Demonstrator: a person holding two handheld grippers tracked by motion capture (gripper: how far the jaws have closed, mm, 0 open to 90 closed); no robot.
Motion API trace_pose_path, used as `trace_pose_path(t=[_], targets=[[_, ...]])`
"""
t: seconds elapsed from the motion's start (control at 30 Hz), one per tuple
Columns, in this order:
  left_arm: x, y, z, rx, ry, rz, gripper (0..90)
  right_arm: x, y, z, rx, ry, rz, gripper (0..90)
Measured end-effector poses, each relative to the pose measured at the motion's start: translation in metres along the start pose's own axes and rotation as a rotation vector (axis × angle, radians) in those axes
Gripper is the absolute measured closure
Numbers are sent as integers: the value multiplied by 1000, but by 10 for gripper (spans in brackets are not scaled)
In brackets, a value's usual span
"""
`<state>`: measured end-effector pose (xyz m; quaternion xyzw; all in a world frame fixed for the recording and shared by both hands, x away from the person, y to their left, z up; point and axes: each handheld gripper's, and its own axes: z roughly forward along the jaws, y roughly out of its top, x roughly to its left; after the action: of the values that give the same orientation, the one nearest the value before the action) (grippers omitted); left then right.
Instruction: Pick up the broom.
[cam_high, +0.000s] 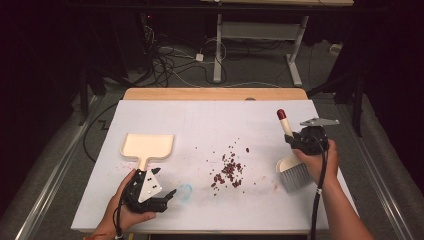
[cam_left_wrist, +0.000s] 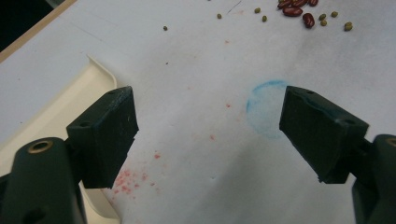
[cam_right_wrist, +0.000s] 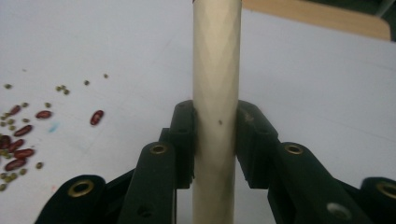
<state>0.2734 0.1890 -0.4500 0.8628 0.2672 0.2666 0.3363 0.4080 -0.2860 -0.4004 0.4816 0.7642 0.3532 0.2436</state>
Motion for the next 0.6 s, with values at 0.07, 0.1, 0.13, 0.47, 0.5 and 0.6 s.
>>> trace_pose_path(t=[0.07, 0.1, 0.13, 0.47, 0.5, 0.6], targets=[[0, 0, 0, -2, 2, 0, 186, 1, -6, -10, -62, 15, -3, 706], [1, 0, 0, -2, 2, -1, 186, 1, -6, -10, -62, 15, -3, 706], [1, 0, 0, -3, 3, -5, 186, 1, -9, -13, -83, 28, -2, 706], [6, -3, -5, -35, 9, -14, 185, 17, -1, -49, -221, 41, -45, 706], [7, -4, -5, -42, 13, -22, 183, 19, 0, -50, -231, 45, -53, 706], [9, -5, -9, -57, 44, -26, 174, 27, 3, -56, -268, 68, -69, 706]])
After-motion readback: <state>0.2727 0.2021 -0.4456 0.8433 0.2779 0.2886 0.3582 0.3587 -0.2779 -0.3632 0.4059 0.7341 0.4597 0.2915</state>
